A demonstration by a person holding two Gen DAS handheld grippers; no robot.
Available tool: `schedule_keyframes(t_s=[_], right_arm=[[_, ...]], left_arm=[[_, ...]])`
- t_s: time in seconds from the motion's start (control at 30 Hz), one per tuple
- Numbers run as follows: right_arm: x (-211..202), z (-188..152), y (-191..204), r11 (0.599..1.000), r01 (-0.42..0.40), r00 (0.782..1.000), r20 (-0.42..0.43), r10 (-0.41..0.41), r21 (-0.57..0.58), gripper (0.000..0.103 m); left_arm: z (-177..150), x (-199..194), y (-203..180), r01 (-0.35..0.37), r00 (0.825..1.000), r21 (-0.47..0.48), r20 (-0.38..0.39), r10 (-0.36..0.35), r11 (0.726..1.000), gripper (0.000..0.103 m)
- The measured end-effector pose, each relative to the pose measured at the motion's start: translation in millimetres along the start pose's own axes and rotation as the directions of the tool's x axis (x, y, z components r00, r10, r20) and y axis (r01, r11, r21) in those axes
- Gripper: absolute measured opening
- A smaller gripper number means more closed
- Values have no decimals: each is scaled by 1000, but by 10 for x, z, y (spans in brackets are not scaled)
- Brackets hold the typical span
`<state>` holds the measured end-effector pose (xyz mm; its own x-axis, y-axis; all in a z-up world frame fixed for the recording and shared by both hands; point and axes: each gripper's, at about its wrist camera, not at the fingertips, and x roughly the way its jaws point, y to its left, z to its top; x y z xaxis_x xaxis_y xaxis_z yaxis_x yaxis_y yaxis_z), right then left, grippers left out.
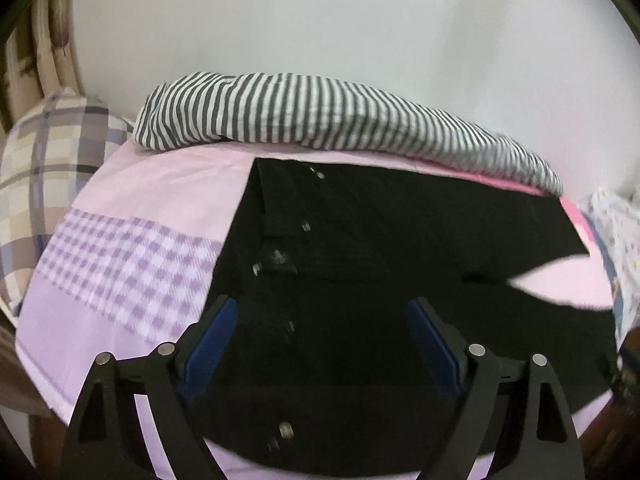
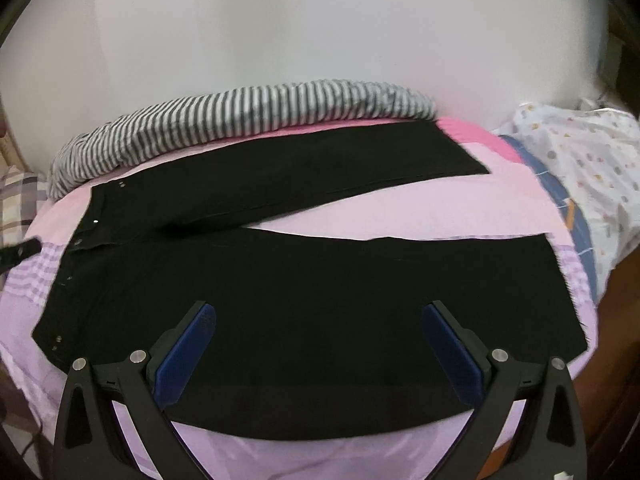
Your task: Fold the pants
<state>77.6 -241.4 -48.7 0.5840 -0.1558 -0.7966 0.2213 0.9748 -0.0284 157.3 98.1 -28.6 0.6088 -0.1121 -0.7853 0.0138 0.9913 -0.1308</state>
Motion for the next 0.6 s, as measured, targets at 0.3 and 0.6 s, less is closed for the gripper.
schedule_keyframes(t_s=[0.3,0.6], right_arm=[[382,266,-40,987,-107,994,-14,109,122,103],[745,485,51,981,-140,988,-47,147,134,103]], left_arm=[[746,752,657,252,955,-267,-88,-284,930,64],[1029,1588,1052,264,925,-420,-144,-351,869,52]])
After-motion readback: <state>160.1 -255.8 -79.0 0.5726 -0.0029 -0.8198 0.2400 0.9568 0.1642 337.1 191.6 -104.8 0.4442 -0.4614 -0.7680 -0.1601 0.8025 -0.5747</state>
